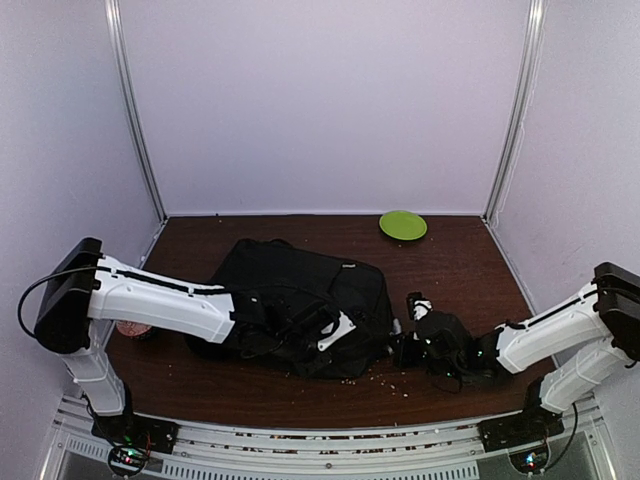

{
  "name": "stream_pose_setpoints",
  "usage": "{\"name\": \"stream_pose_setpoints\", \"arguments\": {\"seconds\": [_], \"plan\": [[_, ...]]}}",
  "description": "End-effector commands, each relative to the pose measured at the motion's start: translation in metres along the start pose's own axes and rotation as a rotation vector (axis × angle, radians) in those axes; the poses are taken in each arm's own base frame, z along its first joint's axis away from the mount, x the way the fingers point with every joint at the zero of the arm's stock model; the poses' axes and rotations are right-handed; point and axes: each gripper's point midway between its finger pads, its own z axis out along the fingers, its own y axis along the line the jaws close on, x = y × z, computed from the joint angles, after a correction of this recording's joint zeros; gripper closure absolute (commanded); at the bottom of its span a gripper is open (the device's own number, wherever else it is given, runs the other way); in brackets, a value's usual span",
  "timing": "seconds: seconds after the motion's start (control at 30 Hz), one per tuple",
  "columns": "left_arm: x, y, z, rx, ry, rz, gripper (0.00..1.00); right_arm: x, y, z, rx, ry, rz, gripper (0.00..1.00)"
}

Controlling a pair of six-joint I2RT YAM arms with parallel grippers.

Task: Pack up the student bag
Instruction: Zip the student bag at the center of the board.

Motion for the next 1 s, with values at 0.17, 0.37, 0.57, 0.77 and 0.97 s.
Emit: {"name": "stream_pose_setpoints", "arguments": {"seconds": [0.17, 0.37, 0.57, 0.77, 0.97], "plan": [[0.044, -0.001, -0.021, -0.013, 0.093, 0.053, 1.0, -0.012, -0.054, 0.003, 0.166, 0.009, -0.028, 1.0], [0.064, -0.002, -0.02, -0.007, 0.117, 0.03, 1.0, -0.016, -0.063, -0.001, 0.18, -0.007, 0.008, 1.0], [0.082, -0.014, -0.017, 0.025, 0.131, 0.02, 1.0, -0.027, -0.065, -0.004, 0.18, -0.034, 0.016, 1.0], [0.095, -0.017, -0.013, 0.021, 0.153, 0.01, 1.0, -0.034, -0.063, -0.004, 0.18, -0.035, 0.011, 1.0], [0.098, -0.017, -0.011, 0.017, 0.136, -0.024, 0.95, -0.016, -0.052, -0.005, 0.088, 0.039, -0.003, 1.0]]}}
